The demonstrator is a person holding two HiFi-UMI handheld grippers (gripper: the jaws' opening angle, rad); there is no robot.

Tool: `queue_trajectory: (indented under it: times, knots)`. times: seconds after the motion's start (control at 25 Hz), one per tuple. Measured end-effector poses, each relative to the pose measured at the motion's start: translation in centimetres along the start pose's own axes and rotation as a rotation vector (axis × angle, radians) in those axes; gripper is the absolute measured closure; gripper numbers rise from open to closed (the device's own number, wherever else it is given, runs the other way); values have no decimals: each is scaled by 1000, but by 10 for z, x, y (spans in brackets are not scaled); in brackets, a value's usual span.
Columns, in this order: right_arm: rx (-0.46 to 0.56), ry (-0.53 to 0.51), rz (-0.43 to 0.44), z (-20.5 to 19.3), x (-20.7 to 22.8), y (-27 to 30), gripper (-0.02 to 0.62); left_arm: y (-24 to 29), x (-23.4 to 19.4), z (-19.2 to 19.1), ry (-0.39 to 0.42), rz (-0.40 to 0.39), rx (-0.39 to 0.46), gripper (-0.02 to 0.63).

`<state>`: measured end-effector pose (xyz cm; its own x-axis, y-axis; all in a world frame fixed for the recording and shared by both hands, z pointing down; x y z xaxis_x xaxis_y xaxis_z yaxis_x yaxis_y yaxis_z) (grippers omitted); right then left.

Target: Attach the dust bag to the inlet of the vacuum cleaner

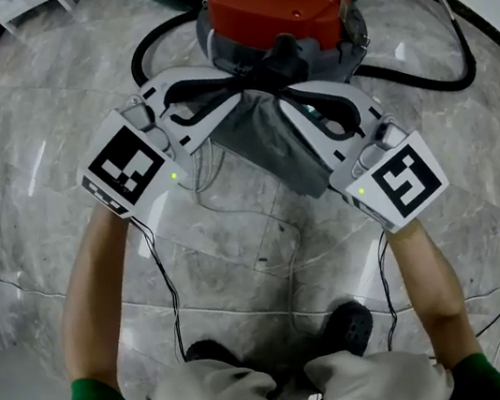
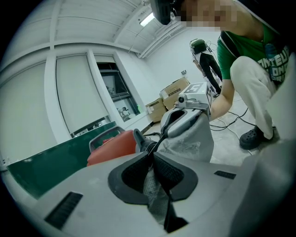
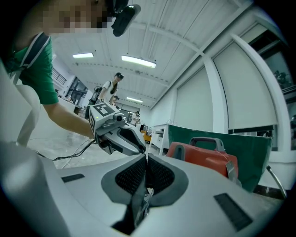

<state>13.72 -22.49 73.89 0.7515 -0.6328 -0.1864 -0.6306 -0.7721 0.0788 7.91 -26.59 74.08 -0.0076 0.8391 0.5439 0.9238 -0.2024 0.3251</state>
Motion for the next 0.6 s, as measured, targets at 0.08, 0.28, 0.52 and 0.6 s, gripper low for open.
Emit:
queue_trajectory:
  times: [0.08, 0.28, 0.52, 0.6]
  knots:
    - [1, 9, -1, -2, 2, -1, 577, 2, 0, 0, 1, 0, -1, 574]
    - [7, 24, -4, -2, 5, -1, 577, 4, -2, 1, 12, -3, -9, 572]
    - [14, 42, -29, -2, 19, -1, 577, 17, -13, 1, 20, 21, -31, 574]
    - [12, 49, -36, -3, 26, -1, 577, 24, -17, 2, 26, 20, -39, 572]
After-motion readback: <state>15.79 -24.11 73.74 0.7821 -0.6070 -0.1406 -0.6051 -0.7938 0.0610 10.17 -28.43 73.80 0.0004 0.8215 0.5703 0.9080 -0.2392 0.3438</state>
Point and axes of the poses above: the fingertips, and each gripper's own axes: y forward along the fingers, x to its right, z out of its top, the point moved 2 cm from there along -y, backward along the fingers, and after that the axes turned 4 degrees about y, right-handed, at the moved point
